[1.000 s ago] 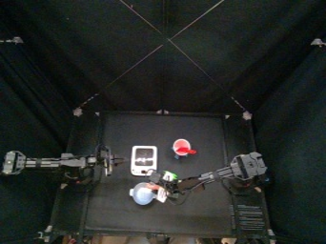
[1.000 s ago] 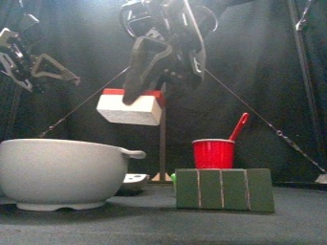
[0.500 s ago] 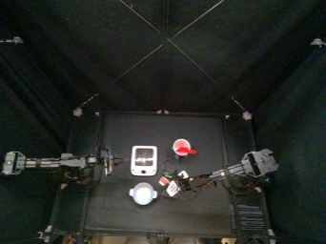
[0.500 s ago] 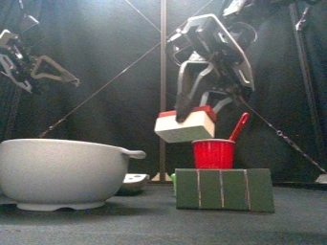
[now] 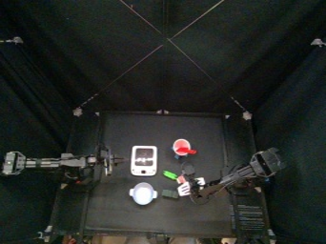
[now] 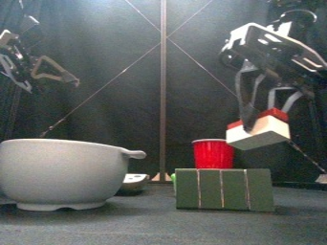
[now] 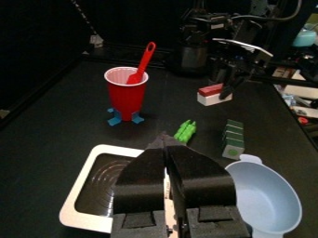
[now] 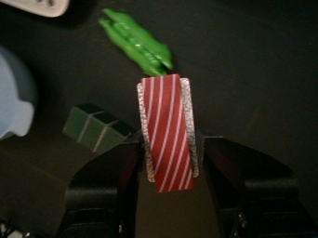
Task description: Place salmon sushi right of peas and sushi roll
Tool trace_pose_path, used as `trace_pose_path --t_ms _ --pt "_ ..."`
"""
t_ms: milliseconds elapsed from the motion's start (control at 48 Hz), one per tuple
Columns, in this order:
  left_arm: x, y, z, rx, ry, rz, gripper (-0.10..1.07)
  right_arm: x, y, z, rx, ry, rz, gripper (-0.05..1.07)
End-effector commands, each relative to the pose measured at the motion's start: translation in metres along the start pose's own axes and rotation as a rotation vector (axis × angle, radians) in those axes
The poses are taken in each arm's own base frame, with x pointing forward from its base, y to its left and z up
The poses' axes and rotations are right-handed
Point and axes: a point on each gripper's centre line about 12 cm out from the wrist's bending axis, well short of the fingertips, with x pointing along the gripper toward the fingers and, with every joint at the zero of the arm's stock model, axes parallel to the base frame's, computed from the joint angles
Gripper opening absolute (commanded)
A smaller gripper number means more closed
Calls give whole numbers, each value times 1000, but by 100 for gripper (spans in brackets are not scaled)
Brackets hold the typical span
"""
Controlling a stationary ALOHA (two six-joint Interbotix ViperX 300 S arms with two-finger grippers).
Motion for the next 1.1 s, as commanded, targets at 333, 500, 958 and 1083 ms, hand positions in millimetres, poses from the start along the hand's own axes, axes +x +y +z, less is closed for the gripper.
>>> trace_pose_path --t_ms 333,500,958,1083 --pt "1 0 6 -2 -22 3 32 10 -27 -25 251 -106 -91 59" --pt "1 0 6 -3 -22 2 32 20 -35 -34 275 -117 -127 60" --pt "1 0 7 -3 -23 3 32 33 -34 -38 261 -126 -152 71" --pt "2 0 6 -3 -22 2 32 34 -28 -38 256 -123 -131 73"
